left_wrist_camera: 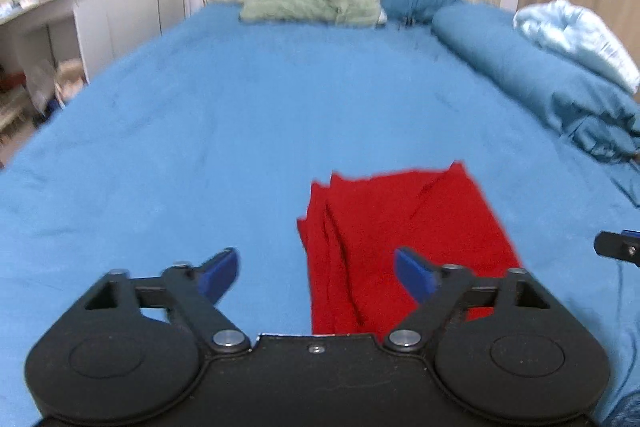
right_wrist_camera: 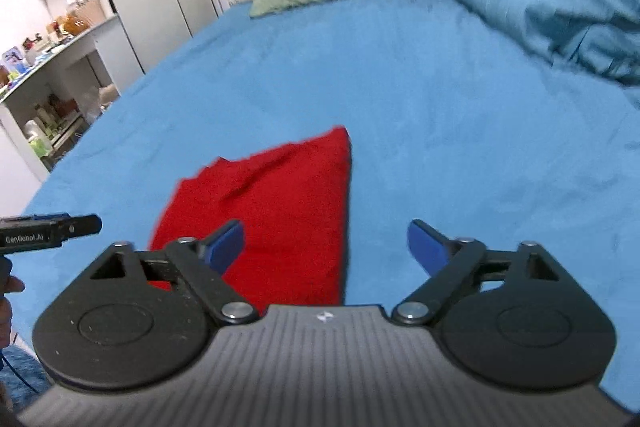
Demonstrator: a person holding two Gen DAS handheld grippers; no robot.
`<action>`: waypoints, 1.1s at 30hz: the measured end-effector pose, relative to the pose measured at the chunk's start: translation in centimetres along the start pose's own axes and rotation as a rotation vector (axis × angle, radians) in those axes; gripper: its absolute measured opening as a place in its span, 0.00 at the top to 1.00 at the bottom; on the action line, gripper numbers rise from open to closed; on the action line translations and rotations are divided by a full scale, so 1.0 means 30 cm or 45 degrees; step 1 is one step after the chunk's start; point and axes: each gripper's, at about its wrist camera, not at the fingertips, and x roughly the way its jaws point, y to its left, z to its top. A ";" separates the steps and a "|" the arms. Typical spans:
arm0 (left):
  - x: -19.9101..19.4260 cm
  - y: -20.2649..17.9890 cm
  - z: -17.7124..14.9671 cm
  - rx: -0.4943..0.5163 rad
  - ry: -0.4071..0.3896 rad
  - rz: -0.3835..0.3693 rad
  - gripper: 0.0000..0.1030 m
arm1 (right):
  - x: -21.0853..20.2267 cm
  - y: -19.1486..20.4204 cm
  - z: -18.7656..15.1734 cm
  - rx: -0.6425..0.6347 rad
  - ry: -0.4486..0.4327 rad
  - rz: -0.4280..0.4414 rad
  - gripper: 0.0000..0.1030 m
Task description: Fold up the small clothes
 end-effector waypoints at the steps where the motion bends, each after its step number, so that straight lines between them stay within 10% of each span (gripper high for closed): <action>1: -0.050 -0.006 0.004 0.003 -0.022 0.005 0.00 | -0.052 0.021 0.004 -0.017 -0.016 -0.008 0.00; 12: -0.441 -0.069 -0.089 0.016 -0.084 0.103 0.00 | -0.474 0.218 -0.033 -0.108 -0.046 -0.157 0.00; 33: -0.565 -0.096 -0.207 0.051 -0.090 0.095 0.00 | -0.538 0.314 -0.229 -0.143 0.120 -0.278 0.00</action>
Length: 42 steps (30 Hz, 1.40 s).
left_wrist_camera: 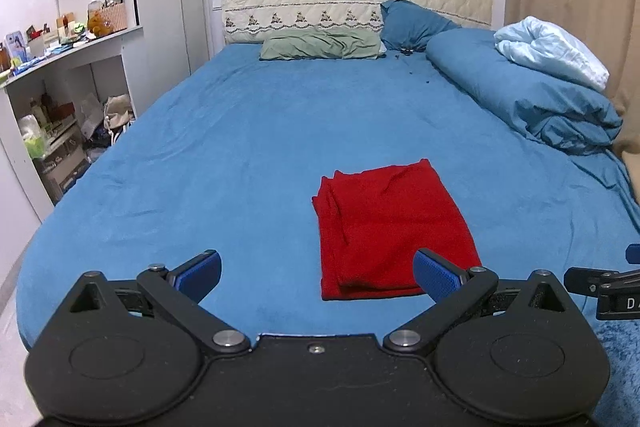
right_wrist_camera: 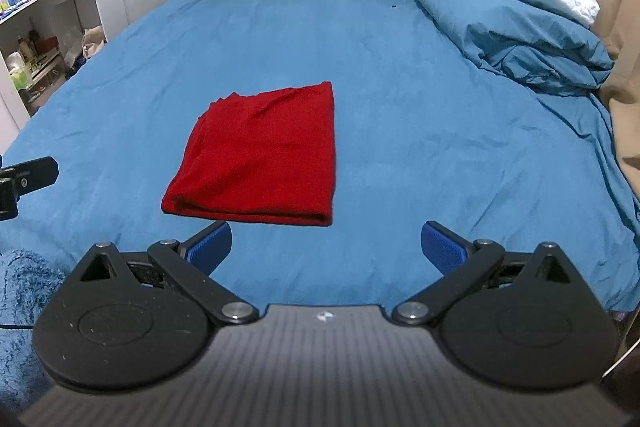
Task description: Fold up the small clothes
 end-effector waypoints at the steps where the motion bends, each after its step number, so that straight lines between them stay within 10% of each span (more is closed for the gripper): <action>1: -0.001 -0.002 -0.001 0.002 -0.003 0.001 0.00 | -0.001 -0.004 -0.001 0.002 0.001 0.000 0.00; 42: 0.006 -0.013 -0.011 0.049 0.001 0.003 0.00 | -0.001 -0.001 -0.019 0.043 0.028 -0.010 0.00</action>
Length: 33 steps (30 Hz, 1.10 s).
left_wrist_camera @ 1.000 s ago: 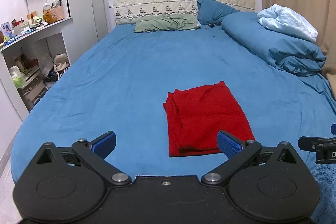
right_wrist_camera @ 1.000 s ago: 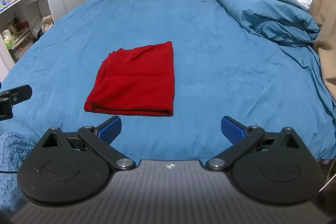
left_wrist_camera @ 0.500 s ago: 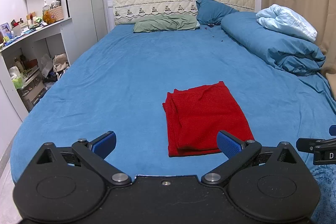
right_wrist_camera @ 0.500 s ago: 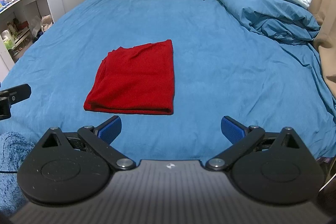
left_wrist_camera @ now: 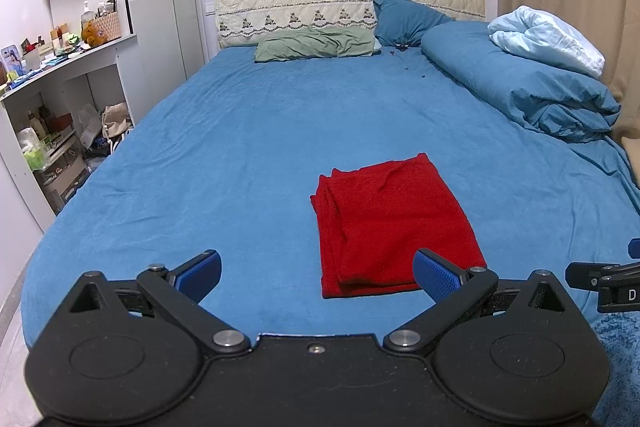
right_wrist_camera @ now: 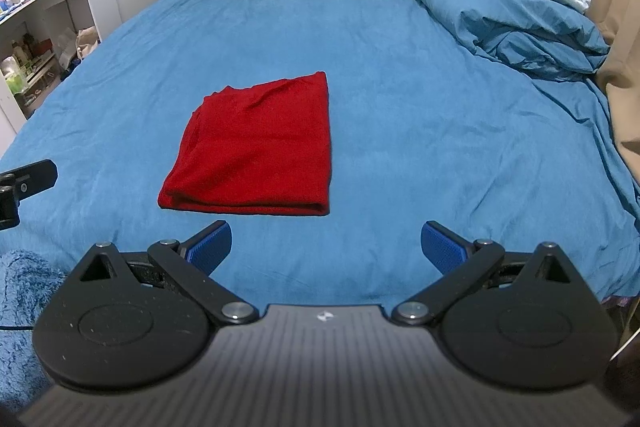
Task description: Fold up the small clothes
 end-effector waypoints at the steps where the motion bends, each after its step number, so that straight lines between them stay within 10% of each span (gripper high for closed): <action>1: 0.000 0.002 0.000 0.000 0.001 0.000 0.00 | 0.000 0.001 -0.001 0.000 -0.001 -0.003 0.00; 33: 0.014 -0.011 -0.004 0.027 -0.014 0.043 0.00 | 0.010 0.008 0.001 0.012 0.007 0.008 0.00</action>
